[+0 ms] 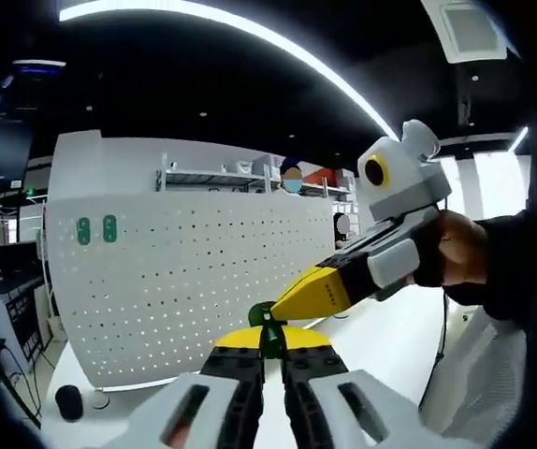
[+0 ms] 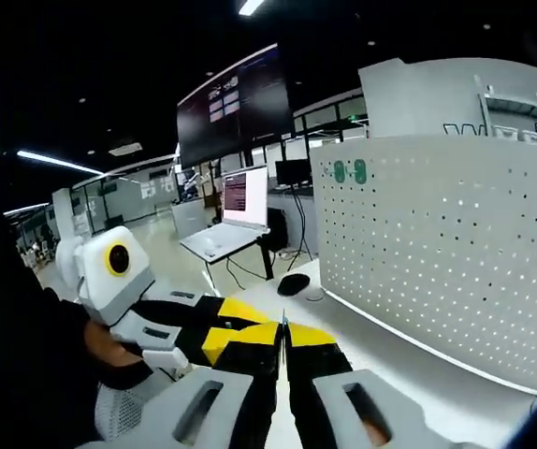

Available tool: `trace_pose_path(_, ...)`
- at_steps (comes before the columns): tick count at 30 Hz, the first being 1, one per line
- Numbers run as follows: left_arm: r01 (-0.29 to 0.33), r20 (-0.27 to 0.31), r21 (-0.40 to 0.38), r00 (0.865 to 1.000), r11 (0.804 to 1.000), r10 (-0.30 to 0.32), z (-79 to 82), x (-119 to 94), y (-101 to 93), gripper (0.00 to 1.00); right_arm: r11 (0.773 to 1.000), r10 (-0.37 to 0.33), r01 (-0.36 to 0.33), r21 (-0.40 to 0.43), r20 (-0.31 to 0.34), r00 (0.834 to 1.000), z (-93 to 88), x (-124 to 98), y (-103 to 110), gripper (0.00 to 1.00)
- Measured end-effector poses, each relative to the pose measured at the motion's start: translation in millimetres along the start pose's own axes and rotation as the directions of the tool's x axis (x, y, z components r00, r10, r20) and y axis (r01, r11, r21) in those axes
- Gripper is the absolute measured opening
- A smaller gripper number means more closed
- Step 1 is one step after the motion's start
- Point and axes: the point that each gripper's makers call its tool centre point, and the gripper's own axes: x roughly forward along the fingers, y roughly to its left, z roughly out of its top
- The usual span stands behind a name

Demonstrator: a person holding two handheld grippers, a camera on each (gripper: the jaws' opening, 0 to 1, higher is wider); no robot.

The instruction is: Insert the hook assembly into the mounting plate slot until the hook locks in place.

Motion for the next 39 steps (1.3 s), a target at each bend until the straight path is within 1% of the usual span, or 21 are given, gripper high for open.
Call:
trace_pose_path(9, -0.002, -0.002, -0.001, 1.0, 1.0, 0.002, -0.3, -1, 0.6, 0.03, 1.0, -0.002, 0.002, -0.005, 0.0, 1.0, -0.4, 0, 1, 0.0)
trace_pose_path(16, -0.013, -0.007, -0.006, 1.0, 1.0, 0.013, 0.6, -1, 2.7, 0.03, 0.999, -0.005, 0.006, -0.039, 0.02, 1.0, 2.5, 0, 2, 0.01)
trace_pose_path(21, -0.02, -0.016, -0.009, 1.0, 1.0, 0.02, -1.0, -1, 4.7, 0.03, 0.998, -0.028, 0.031, -0.056, 0.047, 0.998, 7.8, -5, -4, 0.07)
trace_pose_path(26, -0.026, -0.018, -0.003, 1.0, 1.0, 0.026, 1.1, -1, 7.9, 0.03, 0.995, -0.058, 0.063, -0.079, 0.063, 0.996, 8.0, -9, -11, 0.17)
trace_pose_path(30, -0.041, -0.016, 0.002, 0.999, 0.999, 0.041, 4.7, -1, 14.3, 0.03, 0.993, -0.075, 0.082, -0.084, 0.08, 0.994, 9.1, -11, -15, 0.26)
trace_pose_path(35, -0.057, -0.012, 0.01, 0.998, 0.998, 0.057, 8.9, 0, 20.5, 0.03, 0.986, -0.119, 0.129, -0.104, 0.097, 0.988, 9.8, -15, -24, 0.37)
trace_pose_path(39, -0.071, -0.006, 0.015, 0.997, 0.997, 0.071, 13.8, 0, 25.4, 0.03, 0.983, -0.144, 0.154, -0.098, 0.105, 0.984, 9.0, -19, -30, 0.43)
